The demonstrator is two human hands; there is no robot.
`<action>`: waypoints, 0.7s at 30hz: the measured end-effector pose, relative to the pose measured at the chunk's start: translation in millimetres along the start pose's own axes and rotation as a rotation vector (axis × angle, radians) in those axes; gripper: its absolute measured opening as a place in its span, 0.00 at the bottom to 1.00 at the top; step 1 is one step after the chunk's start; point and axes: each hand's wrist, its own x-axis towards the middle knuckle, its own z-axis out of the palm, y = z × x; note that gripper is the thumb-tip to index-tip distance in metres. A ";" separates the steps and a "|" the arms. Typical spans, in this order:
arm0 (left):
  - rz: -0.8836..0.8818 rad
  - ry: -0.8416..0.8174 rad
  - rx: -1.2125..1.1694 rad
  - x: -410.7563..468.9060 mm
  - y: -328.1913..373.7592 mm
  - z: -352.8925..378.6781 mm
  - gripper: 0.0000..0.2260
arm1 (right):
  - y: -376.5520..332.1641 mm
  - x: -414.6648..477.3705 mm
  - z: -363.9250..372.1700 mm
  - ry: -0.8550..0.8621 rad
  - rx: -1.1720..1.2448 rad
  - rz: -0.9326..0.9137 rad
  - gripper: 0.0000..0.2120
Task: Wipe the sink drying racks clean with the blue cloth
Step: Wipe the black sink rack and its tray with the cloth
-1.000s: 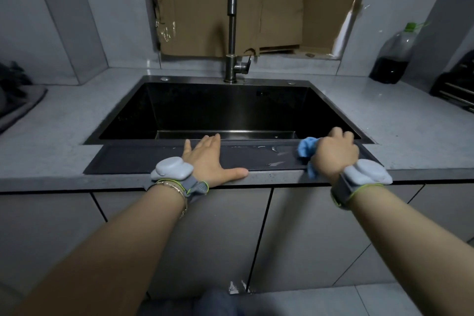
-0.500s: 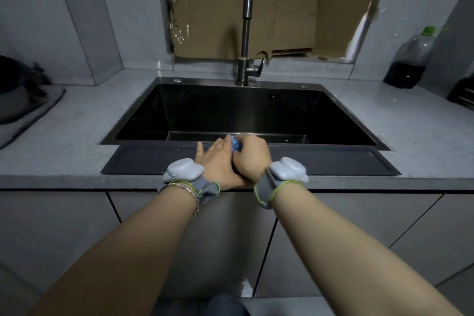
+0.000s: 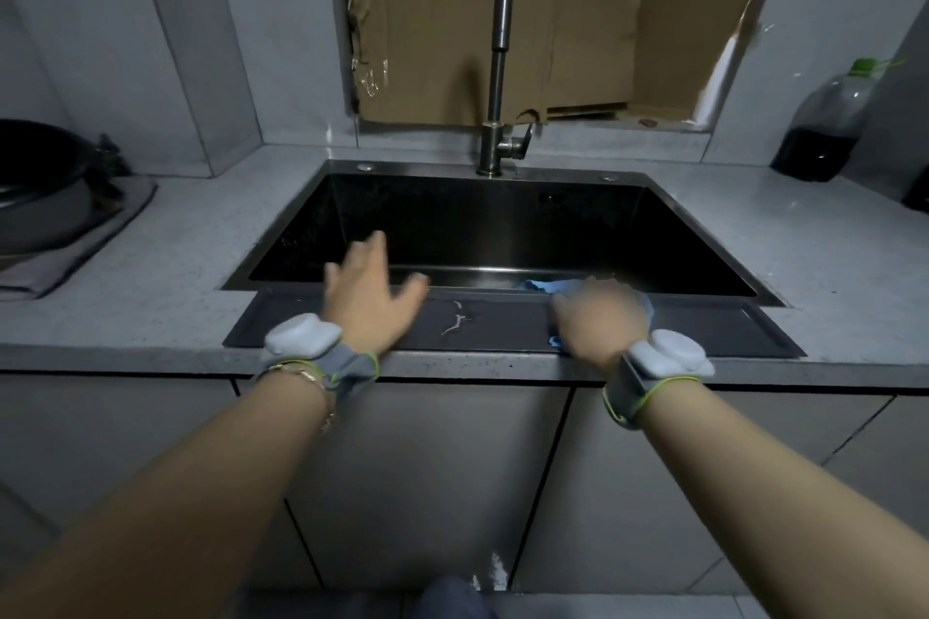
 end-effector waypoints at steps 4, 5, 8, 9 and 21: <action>-0.324 0.156 0.164 0.6 -57.6 -20.4 0.28 | -26.1 3.3 9.9 -0.004 -0.048 0.049 0.25; -0.340 0.120 0.137 -1.8 -62.4 -20.5 0.29 | -34.1 2.9 12.5 -0.002 -0.041 0.028 0.24; -0.320 0.077 0.025 -3.5 -58.1 -16.2 0.29 | -63.8 -6.0 18.7 -0.005 0.013 -0.092 0.23; -0.339 0.078 -0.005 -1.7 -56.4 -15.7 0.30 | -72.8 -9.6 20.9 -0.026 0.035 -0.134 0.24; -0.447 0.114 -0.293 4.4 -62.8 -24.9 0.29 | -183.1 -39.1 31.5 -0.239 0.211 -0.409 0.27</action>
